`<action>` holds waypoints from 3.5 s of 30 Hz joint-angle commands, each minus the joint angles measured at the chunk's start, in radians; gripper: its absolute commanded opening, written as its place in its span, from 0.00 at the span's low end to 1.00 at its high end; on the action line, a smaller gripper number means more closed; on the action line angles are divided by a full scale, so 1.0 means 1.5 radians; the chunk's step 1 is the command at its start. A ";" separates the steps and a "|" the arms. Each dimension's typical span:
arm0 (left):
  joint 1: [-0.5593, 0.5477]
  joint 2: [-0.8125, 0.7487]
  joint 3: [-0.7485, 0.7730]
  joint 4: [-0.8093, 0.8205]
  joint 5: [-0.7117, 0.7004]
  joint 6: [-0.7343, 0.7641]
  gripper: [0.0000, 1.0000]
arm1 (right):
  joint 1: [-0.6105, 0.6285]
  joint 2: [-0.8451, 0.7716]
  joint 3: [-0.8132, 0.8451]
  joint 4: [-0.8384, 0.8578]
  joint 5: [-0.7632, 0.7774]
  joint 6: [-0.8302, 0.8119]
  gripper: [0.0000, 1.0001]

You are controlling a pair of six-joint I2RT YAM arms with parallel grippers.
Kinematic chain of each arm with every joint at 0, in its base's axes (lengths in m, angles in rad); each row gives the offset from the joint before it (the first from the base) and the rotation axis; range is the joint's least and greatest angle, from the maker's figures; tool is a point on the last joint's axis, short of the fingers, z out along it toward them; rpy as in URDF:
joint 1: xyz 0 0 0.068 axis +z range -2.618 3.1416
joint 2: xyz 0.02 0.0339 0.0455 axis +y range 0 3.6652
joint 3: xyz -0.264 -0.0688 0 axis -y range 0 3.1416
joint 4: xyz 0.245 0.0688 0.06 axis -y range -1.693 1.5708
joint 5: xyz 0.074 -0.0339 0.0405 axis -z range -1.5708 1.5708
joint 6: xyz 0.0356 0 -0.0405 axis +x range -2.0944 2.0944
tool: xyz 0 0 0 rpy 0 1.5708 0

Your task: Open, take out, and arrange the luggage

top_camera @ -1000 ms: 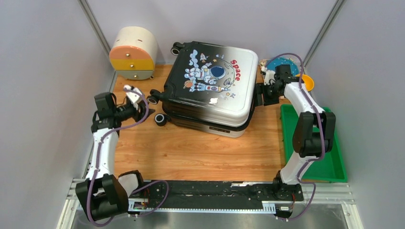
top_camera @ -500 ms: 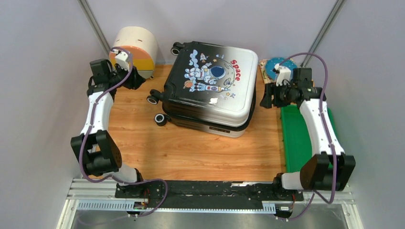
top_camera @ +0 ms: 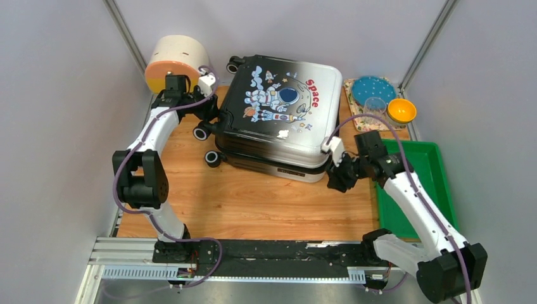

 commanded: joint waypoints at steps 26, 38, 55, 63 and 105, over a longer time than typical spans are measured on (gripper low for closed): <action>-0.178 -0.164 -0.265 -0.004 0.096 -0.131 0.39 | -0.108 0.193 0.081 0.247 0.166 -0.010 0.41; -0.271 -0.166 -0.247 0.018 0.099 -0.152 0.47 | -0.124 0.046 0.145 0.105 -0.068 -0.123 0.68; 0.013 -0.405 -0.588 0.275 0.278 -0.406 0.70 | 0.303 0.181 0.310 0.133 0.060 -0.263 0.79; 0.016 -0.402 -0.638 0.352 0.285 -0.456 0.70 | 0.389 0.272 0.363 0.143 0.026 -0.316 0.82; 0.016 -0.261 -0.749 0.908 0.339 -0.517 0.60 | 0.428 0.517 0.612 -0.006 0.033 -0.336 0.00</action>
